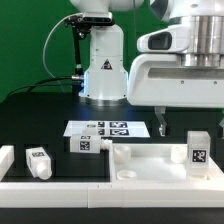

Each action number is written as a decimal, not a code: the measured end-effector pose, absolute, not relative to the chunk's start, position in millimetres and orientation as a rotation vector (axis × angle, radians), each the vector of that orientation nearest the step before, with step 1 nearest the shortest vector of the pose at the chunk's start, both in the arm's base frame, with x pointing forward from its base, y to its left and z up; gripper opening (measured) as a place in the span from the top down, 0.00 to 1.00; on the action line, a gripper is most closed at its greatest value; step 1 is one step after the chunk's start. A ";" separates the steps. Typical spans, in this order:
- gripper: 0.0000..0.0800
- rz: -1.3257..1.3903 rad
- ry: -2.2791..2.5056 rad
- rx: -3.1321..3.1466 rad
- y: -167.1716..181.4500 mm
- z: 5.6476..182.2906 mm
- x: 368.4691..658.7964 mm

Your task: Assemble one leg

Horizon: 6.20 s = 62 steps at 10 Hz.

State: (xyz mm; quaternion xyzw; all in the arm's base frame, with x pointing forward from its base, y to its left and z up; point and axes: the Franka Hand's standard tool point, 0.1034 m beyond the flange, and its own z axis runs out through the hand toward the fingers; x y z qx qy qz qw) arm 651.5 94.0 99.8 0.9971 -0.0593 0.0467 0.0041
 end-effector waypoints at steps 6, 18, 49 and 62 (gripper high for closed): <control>0.19 0.035 -0.269 3.123 105.5 79.3 658.6; 1.00 0.019 -1.145 2.920 108.3 74.3 655.9; 0.64 0.063 -2.204 2.404 104.1 66.9 639.4; 0.33 0.165 -0.312 3.198 118.1 71.0 639.7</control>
Offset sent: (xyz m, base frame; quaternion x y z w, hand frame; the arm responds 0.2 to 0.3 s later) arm -0.0081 0.0364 -0.0268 0.0519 0.0264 0.0233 0.9980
